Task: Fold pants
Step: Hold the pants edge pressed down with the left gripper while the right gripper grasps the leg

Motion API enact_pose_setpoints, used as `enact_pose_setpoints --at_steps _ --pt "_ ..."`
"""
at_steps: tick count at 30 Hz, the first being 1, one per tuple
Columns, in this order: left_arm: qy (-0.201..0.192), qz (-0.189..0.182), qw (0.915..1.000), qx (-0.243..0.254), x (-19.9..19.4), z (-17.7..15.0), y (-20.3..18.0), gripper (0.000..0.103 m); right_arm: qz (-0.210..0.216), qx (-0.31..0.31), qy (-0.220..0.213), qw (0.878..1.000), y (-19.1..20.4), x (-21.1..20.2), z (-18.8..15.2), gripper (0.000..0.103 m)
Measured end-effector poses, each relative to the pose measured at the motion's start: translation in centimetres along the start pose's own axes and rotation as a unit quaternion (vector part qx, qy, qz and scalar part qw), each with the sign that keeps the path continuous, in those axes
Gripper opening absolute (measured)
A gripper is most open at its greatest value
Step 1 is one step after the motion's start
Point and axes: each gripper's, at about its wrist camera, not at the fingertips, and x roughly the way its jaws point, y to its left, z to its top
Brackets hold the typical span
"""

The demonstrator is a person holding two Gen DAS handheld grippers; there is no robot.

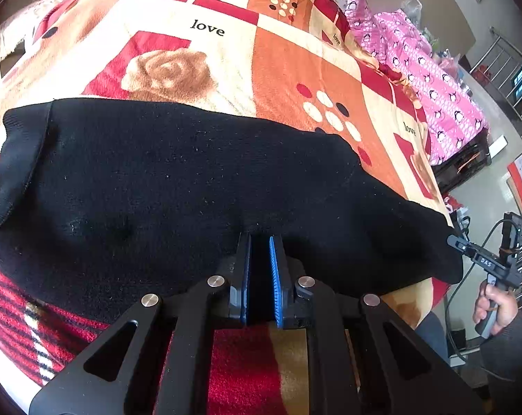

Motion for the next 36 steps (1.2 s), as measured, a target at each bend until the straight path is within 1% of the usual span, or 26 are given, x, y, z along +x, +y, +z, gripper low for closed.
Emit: enact_pose_setpoints --at_steps 2,3,6,7,9,10,12,14,15,16,18,20,23,26,30,31,33,34,36 --pt "-0.001 -0.001 1.0000 -0.001 0.0 0.1 0.1 0.010 -0.011 0.006 -0.008 1.000 -0.4 -0.2 0.4 0.010" --pt "0.000 -0.002 1.0000 -0.002 0.0 0.1 0.1 0.010 -0.012 0.011 -0.014 1.000 -0.6 -0.3 0.7 0.004" --pt "-0.001 -0.003 1.0000 -0.003 0.0 0.1 0.3 0.010 -0.032 0.022 -0.030 0.999 -1.8 -0.9 2.0 0.002" --pt "-0.002 -0.004 1.0000 -0.004 0.0 0.1 0.4 0.010 -0.042 0.020 -0.032 0.998 -1.9 -1.0 2.3 0.002" --pt "-0.002 -0.005 1.0000 -0.004 0.0 0.1 0.5 0.010 -0.042 0.015 -0.024 0.999 -2.3 -0.6 2.9 0.001" --pt "-0.002 -0.006 1.0000 -0.005 0.0 0.1 0.5 0.010 -0.045 0.011 -0.019 0.999 -2.3 -0.4 3.1 0.001" --pt "-0.002 -0.007 1.0000 -0.006 0.0 0.1 0.7 0.010 -0.028 0.021 -0.010 0.999 -2.5 -0.4 3.2 0.001" --pt "-0.002 -0.008 0.9999 -0.007 0.0 0.1 0.7 0.010 -0.015 0.052 -0.021 0.998 -3.2 -1.1 2.9 0.002" --pt "-0.002 -0.008 0.9999 -0.007 0.0 0.1 0.7 0.010 0.010 0.072 -0.026 0.997 -3.7 -1.5 2.5 0.003" --pt "-0.002 -0.008 0.9999 -0.007 0.0 0.1 0.7 0.010 0.023 0.080 -0.029 0.996 -3.8 -1.6 2.2 0.003" --pt "-0.002 -0.008 0.9999 -0.008 0.0 0.1 0.7 0.010 0.034 0.083 -0.028 0.996 -3.6 -1.7 1.7 0.005" --pt "-0.002 -0.010 0.9999 -0.009 -0.1 0.0 0.8 0.010 0.045 0.077 -0.017 0.996 -3.0 -1.0 1.2 0.007" --pt "-0.001 -0.013 0.9998 -0.012 -0.1 0.0 0.8 0.010 0.029 0.068 -0.007 0.997 -2.3 -0.2 0.9 0.015" --pt "-0.001 -0.016 0.9998 -0.014 -0.1 0.0 1.0 0.010 0.029 0.070 -0.013 0.997 -2.2 -0.2 0.8 0.015" --pt "-0.002 -0.017 0.9997 -0.015 -0.1 0.0 1.0 0.010 -0.003 0.062 -0.023 0.998 -2.1 -1.0 0.3 0.015" --pt "-0.002 -0.016 0.9998 -0.015 -0.1 0.0 1.0 0.010 -0.001 0.064 -0.025 0.998 -2.3 -1.2 0.2 0.015" --pt "-0.001 -0.016 0.9998 -0.015 -0.1 0.0 1.0 0.010 0.017 0.064 -0.020 0.998 -2.2 -1.1 -0.1 0.015" --pt "-0.001 -0.017 0.9997 -0.015 -0.1 0.0 1.0 0.010 0.019 0.059 -0.012 0.998 -2.0 -0.8 -0.2 0.015" --pt "-0.001 -0.019 0.9997 -0.016 -0.1 0.0 1.0 0.010 0.024 0.039 -0.011 0.999 -1.2 -0.5 -0.3 0.015"
